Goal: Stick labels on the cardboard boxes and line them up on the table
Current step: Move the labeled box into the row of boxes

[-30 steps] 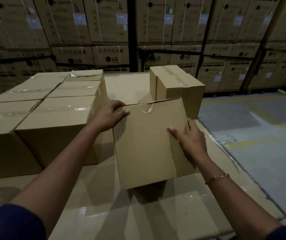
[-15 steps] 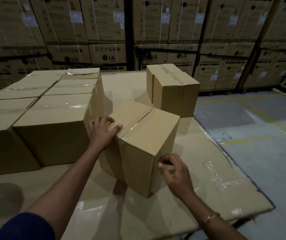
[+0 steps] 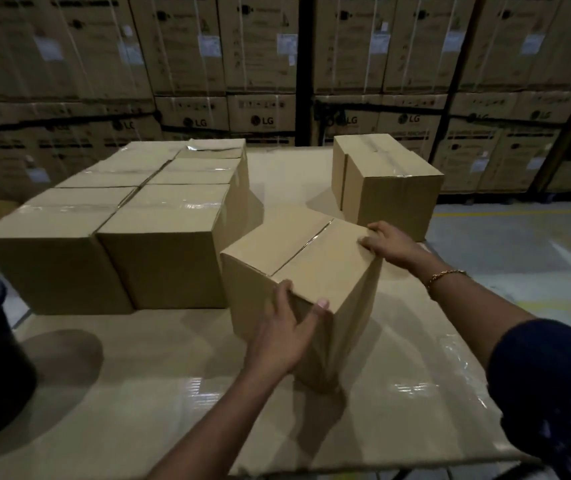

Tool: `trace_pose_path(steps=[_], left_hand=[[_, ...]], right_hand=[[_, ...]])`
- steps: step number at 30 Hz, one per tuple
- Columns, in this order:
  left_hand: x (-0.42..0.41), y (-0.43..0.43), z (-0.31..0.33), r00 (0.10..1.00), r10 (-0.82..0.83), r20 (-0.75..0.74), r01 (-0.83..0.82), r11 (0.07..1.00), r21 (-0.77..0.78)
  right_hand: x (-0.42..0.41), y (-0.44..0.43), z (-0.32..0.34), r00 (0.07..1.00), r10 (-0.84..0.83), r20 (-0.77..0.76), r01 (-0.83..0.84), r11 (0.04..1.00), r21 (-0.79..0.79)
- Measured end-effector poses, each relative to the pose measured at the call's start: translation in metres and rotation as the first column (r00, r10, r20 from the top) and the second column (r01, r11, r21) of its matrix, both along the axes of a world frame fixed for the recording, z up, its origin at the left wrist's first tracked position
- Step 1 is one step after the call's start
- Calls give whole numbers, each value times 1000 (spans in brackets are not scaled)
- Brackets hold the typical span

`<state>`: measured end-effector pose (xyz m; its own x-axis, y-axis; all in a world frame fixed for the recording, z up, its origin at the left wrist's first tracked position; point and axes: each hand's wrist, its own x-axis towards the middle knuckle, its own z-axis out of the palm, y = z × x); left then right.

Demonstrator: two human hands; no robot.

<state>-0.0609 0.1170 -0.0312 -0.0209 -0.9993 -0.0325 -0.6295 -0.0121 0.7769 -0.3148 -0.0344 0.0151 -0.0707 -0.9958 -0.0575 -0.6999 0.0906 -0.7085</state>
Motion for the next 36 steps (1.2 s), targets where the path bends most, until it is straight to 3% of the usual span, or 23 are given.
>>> trace_pose_path(steps=[2, 5, 11, 15, 18, 20, 23, 27, 31, 33, 36], left_hand=[[3, -3, 2, 1000, -20, 7, 19, 993, 119], [26, -21, 13, 996, 65, 59, -71, 991, 114], [67, -78, 14, 980, 151, -130, -158, 987, -42], [43, -80, 14, 959, 282, -24, -281, 942, -185], [11, -40, 7, 943, 324, -73, -331, 899, -287], [-1, -20, 0, 948, 280, -151, -309, 921, -235], [-4, -23, -2, 943, 167, -287, -186, 982, -42], [6, -42, -7, 954, 102, -281, -117, 992, -36], [37, -83, -10, 959, 117, -257, -127, 992, -24], [52, -112, -9, 931, 140, -337, -130, 990, 54], [49, -141, -3, 903, 89, -420, -64, 995, 74]], right_hand=[[0, 12, -4, 1000, -12, 26, 11, 1000, 9], [4, 45, -13, 996, -81, -29, 80, 996, -27], [25, 121, -34, 992, -78, -98, 64, 988, -139], [16, 120, -21, 994, -90, -62, 79, 984, -158], [-1, 79, -8, 992, -126, 27, 129, 959, -252], [-8, 44, -1, 994, -103, 31, 107, 956, -272], [-15, -8, 7, 995, -44, -85, 28, 982, -188], [-17, -50, 5, 994, -1, -110, -1, 1000, -17], [-13, -38, -12, 974, -127, -189, 105, 987, -121], [-14, -24, -24, 981, -147, -124, 139, 988, -73], [-18, -5, -37, 987, -122, 108, 121, 993, 19]])
